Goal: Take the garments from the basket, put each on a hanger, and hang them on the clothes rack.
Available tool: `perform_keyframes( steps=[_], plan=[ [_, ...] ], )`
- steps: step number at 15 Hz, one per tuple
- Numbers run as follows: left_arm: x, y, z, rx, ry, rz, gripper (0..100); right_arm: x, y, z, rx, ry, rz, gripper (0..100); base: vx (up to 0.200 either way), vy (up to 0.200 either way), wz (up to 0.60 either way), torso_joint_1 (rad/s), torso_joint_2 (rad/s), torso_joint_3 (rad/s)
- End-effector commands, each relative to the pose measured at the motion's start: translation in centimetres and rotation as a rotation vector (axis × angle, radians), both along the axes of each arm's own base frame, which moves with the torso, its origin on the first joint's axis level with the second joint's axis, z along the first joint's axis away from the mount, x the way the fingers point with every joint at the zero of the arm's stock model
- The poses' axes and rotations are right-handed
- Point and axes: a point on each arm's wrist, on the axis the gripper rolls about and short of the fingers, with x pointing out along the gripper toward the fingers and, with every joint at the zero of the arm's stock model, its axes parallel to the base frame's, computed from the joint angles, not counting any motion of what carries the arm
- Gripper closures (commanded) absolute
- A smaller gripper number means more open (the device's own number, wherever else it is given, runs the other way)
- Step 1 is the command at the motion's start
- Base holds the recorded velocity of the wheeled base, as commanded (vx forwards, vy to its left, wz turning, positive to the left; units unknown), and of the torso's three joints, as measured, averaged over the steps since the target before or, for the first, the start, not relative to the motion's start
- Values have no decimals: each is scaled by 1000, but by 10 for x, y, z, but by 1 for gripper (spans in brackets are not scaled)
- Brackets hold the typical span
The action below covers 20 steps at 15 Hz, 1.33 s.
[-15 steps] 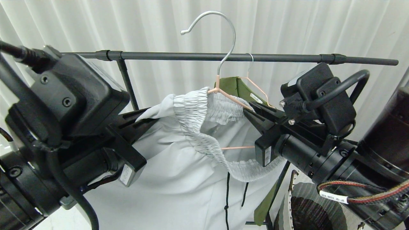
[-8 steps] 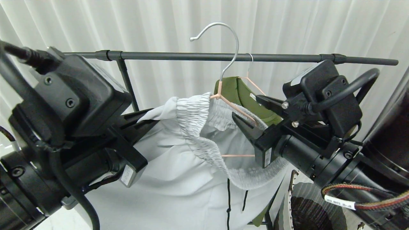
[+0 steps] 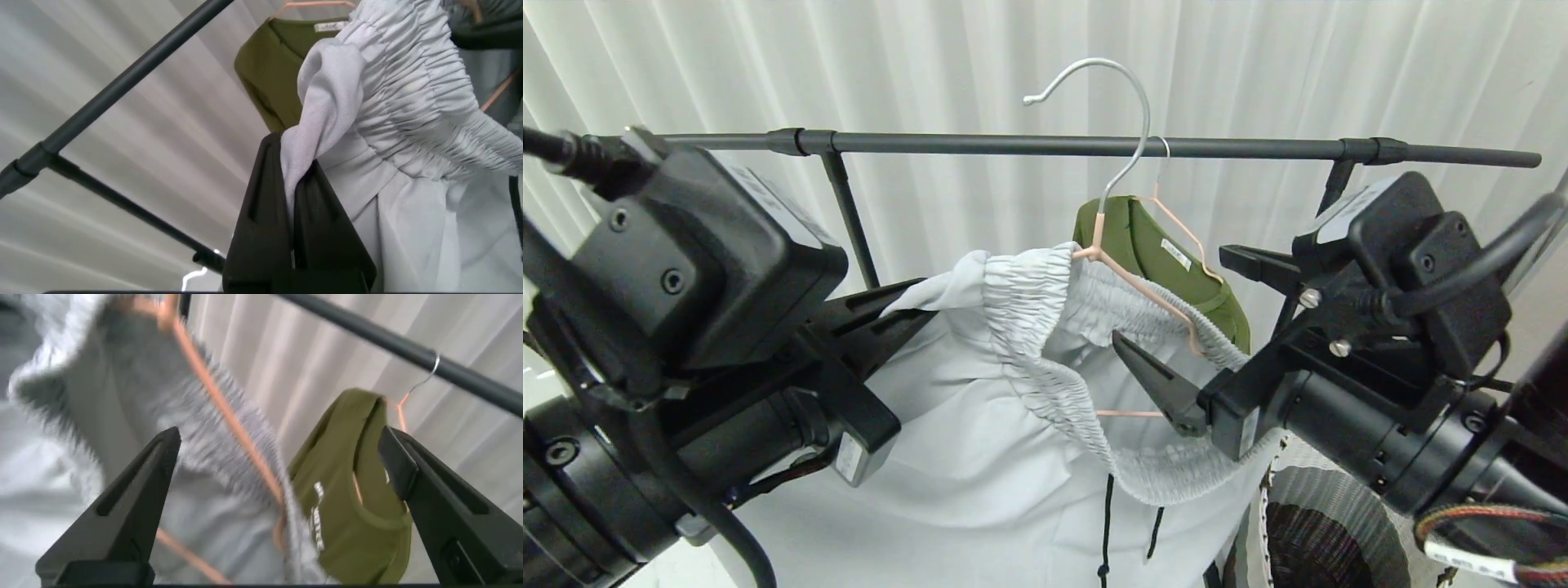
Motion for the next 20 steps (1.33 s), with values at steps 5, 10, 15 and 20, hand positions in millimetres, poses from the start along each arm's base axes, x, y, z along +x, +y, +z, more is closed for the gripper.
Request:
perform_keyframes(
  steps=[5,10,15,20],
  plan=[
    [-3,6,-4,-4,-10,-78,100,-33,-52,27,-35,162,314,0,0,0,0,0,0,0],
    [-5,7,-9,25,-10,-149,100,-32,-60,24,-116,281,483,0,0,0,0,0,0,0],
    [-5,7,-9,25,-11,-163,100,-17,-45,23,-110,337,518,0,0,0,0,0,0,0],
    [-6,7,-9,40,-25,-191,100,7,-32,24,-116,365,530,0,0,0,0,0,0,0]
  ],
)
